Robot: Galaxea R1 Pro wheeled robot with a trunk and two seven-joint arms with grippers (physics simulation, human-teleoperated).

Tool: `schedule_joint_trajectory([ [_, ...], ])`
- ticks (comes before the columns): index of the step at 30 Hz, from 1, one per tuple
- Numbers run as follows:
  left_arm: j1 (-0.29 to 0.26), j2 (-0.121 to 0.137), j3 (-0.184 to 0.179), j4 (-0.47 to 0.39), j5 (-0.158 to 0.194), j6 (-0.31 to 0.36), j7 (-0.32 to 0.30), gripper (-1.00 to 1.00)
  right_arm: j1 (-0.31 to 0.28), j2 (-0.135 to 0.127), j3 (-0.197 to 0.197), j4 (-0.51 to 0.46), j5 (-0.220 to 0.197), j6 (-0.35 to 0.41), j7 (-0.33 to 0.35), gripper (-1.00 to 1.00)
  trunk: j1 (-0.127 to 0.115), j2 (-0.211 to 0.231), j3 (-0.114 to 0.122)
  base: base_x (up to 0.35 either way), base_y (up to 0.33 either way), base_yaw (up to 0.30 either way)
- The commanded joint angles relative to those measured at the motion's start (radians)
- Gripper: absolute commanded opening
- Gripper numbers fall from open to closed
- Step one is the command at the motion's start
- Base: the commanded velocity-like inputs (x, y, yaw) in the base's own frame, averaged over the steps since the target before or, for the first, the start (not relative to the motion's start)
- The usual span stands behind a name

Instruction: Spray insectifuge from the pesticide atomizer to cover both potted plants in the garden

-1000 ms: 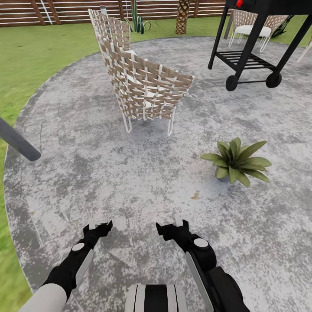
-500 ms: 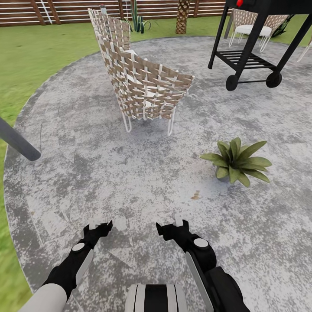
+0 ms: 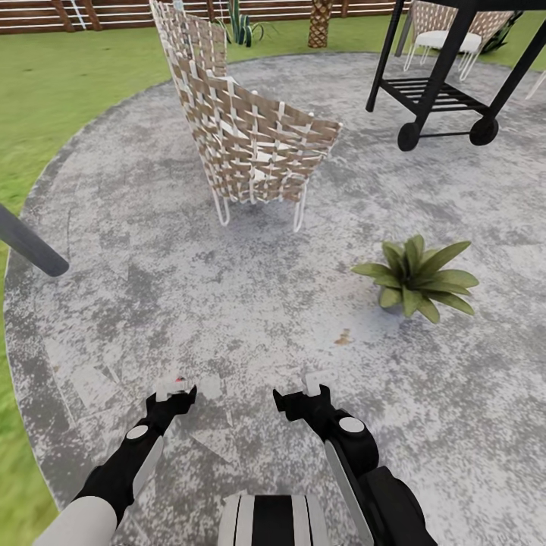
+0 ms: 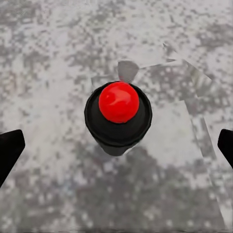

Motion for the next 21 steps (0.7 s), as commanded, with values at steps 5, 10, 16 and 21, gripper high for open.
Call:
schedule_joint_trajectory([
  [5, -0.001, 0.000, -0.001, 0.000, 0.010, -0.002, 0.000, 1.00, 0.000, 0.000, 0.000, -0.001, -0.003, 0.006, 0.001, 1.00, 0.000, 0.000, -0.005, 0.000, 0.000, 0.000],
  [10, 0.000, 0.000, -0.001, 0.000, 0.010, -0.003, 0.000, 1.00, 0.000, 0.000, 0.000, -0.001, -0.003, 0.005, 0.001, 1.00, 0.000, 0.000, -0.005, 0.000, 0.000, 0.000],
  [16, 0.000, -0.001, -0.001, 0.000, 0.010, -0.003, 0.000, 1.00, 0.000, 0.000, 0.000, -0.001, -0.003, 0.005, 0.001, 1.00, 0.000, 0.000, -0.005, 0.000, 0.000, 0.000],
  [21, 0.000, -0.001, -0.001, 0.001, 0.010, -0.002, 0.000, 1.00, 0.000, 0.000, 0.000, -0.001, -0.003, 0.005, 0.001, 1.00, 0.000, 0.000, -0.009, 0.000, 0.000, 0.000],
])
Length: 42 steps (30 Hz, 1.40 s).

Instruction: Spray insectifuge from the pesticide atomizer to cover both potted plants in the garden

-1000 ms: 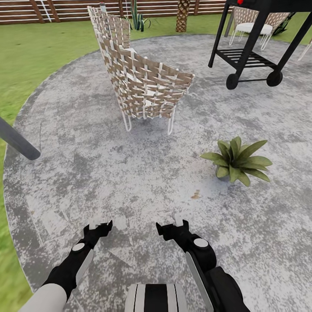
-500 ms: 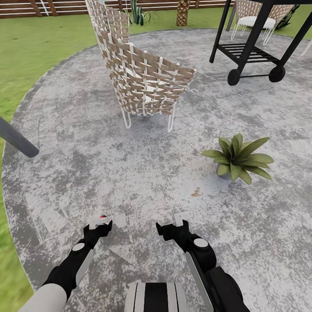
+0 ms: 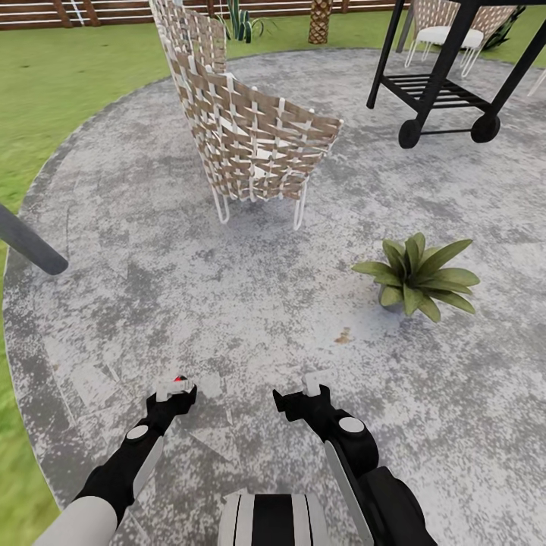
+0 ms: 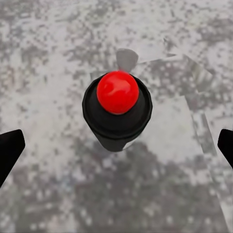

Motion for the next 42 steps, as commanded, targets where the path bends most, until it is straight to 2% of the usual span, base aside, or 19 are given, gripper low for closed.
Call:
schedule_joint_trajectory([
  [1, 0.000, 0.000, -0.001, 0.000, 0.010, -0.003, 0.000, 1.00, 0.000, 0.000, 0.000, -0.001, -0.003, 0.005, 0.001, 1.00, 0.000, 0.000, -0.002, 0.000, 0.000, 0.000],
  [42, 0.000, -0.001, -0.003, 0.000, 0.010, -0.003, 0.000, 1.00, 0.000, 0.000, 0.000, -0.001, -0.003, 0.005, 0.001, 1.00, 0.000, 0.000, -0.012, 0.024, 0.000, 0.000],
])
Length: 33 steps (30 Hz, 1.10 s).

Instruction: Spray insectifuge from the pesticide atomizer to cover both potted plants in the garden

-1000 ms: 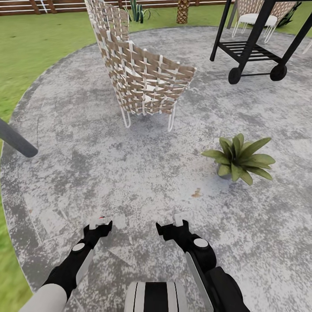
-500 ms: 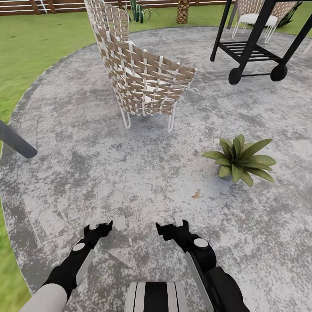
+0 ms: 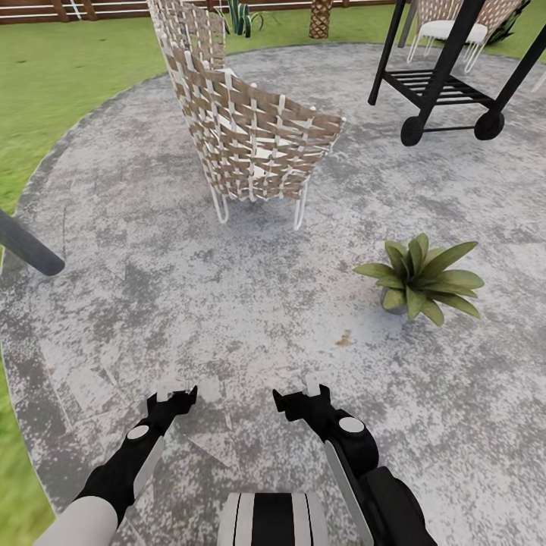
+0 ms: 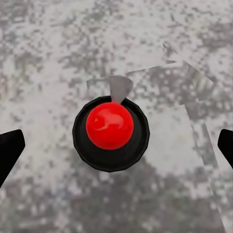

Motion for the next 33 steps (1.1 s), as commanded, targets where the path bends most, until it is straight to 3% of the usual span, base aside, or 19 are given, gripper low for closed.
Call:
schedule_joint_trajectory([
  [1, 0.000, 0.000, -0.001, 0.001, 0.010, -0.002, 0.000, 1.00, 0.000, 0.000, -0.001, -0.001, -0.003, 0.005, 0.001, 1.00, 0.000, 0.000, -0.001, 0.000, 0.000, 0.000],
  [33, 0.000, -0.006, -0.001, 0.001, 0.010, -0.001, 0.000, 1.00, 0.000, 0.000, -0.001, -0.001, -0.003, 0.005, 0.001, 1.00, 0.000, 0.000, -0.009, 0.000, 0.023, 0.000],
])
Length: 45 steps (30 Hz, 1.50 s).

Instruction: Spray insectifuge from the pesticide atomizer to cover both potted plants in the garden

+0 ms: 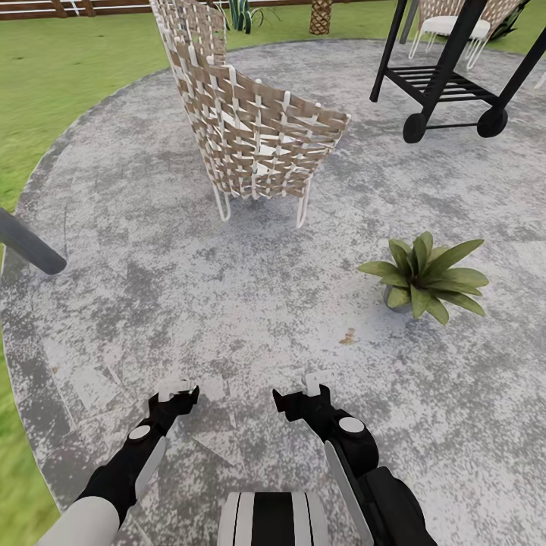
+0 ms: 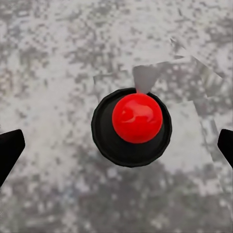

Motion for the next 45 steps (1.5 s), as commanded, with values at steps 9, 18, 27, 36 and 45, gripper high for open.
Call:
schedule_joint_trajectory([
  [9, -0.001, 0.001, -0.001, 0.000, 0.010, -0.003, 0.000, 1.00, 0.000, 0.000, -0.001, -0.001, -0.003, 0.005, 0.001, 1.00, 0.000, 0.000, -0.001, 0.000, 0.000, 0.000],
  [18, -0.001, 0.000, -0.001, 0.000, 0.010, -0.003, 0.000, 1.00, 0.000, 0.000, -0.001, -0.001, -0.003, 0.005, 0.001, 1.00, 0.000, 0.000, -0.006, 0.045, 0.000, 0.000],
  [27, -0.001, -0.001, -0.002, 0.000, 0.010, -0.003, 0.000, 1.00, 0.000, 0.000, -0.001, -0.001, -0.003, 0.005, 0.001, 1.00, 0.000, 0.000, -0.006, 0.033, 0.000, 0.000],
  [36, -0.001, -0.001, -0.004, 0.000, 0.011, -0.003, 0.000, 1.00, 0.000, 0.000, -0.001, -0.001, -0.003, 0.005, 0.001, 1.00, 0.000, 0.000, -0.006, 0.001, 0.000, 0.000],
  [45, 0.000, -0.002, -0.005, 0.001, 0.010, -0.003, 0.000, 1.00, 0.000, 0.001, -0.001, -0.001, -0.003, 0.005, 0.001, 1.00, 0.000, 0.000, -0.008, 0.000, 0.000, 0.000],
])
